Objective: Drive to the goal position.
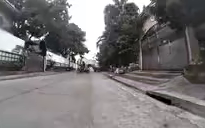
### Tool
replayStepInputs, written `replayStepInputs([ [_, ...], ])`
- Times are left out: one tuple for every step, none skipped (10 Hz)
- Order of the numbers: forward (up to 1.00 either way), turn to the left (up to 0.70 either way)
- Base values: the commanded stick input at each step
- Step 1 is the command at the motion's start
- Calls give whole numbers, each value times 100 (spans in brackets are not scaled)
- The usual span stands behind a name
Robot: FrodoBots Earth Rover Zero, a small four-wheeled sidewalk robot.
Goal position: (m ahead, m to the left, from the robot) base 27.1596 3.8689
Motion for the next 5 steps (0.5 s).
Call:
replayStepInputs([
  [100, 0],
  [100, 0],
  [100, 0],
  [100, 0],
  [100, 0],
])
